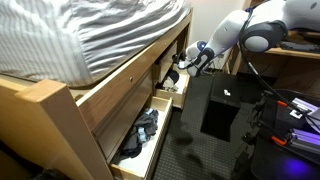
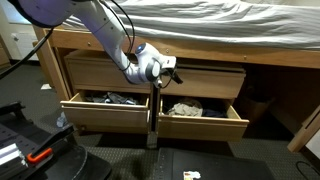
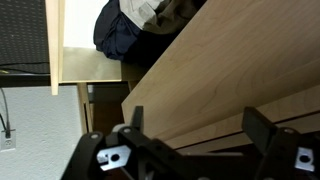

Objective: Close the top right drawer

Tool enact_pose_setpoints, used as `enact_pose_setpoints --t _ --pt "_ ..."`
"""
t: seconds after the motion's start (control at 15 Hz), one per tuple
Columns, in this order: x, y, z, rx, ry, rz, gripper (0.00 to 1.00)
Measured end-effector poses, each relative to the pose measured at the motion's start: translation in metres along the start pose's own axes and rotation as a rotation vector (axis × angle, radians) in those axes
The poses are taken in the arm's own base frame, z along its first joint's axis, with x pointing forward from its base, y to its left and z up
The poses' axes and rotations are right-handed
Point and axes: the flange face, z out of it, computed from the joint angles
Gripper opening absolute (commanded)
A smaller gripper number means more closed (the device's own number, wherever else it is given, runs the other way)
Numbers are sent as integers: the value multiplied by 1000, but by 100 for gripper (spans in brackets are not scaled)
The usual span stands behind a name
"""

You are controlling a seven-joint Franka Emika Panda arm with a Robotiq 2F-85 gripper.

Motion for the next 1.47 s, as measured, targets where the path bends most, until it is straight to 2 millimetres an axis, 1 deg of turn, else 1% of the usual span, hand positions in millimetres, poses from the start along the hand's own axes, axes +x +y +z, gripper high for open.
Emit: enact_pose_setpoints --t 0.07,0.13,0.2,0.33,0.4,0.47,0.53,0.8,0.87,0.93,1.07,1.2,1.27,1.33,1.47 --pt "0 0 0 -18 -5 -4 100" --pt "5 3 -1 -60 5 4 100" --pt "14 2 -6 -110 25 11 100" --pt "34 -11 -22 -194 60 58 100" --pt "41 -21 -31 -221 74 76 100" --pt "44 -28 -37 -230 83 86 100" --pt "43 -30 -40 -233 87 90 100" --pt "41 -20 -39 -253 85 93 100" --pt "40 -21 -39 -252 83 82 100" --pt "36 -27 -37 -262 59 44 100" --pt "17 -49 -28 -301 -30 -35 100" --pt "-1 -69 -21 -378 -113 -105 100" --pt "-8 -75 -18 -433 -139 -127 100" --pt "-11 -79 -18 -442 -140 -124 100" --pt "-11 -80 -18 -440 -138 -124 100"
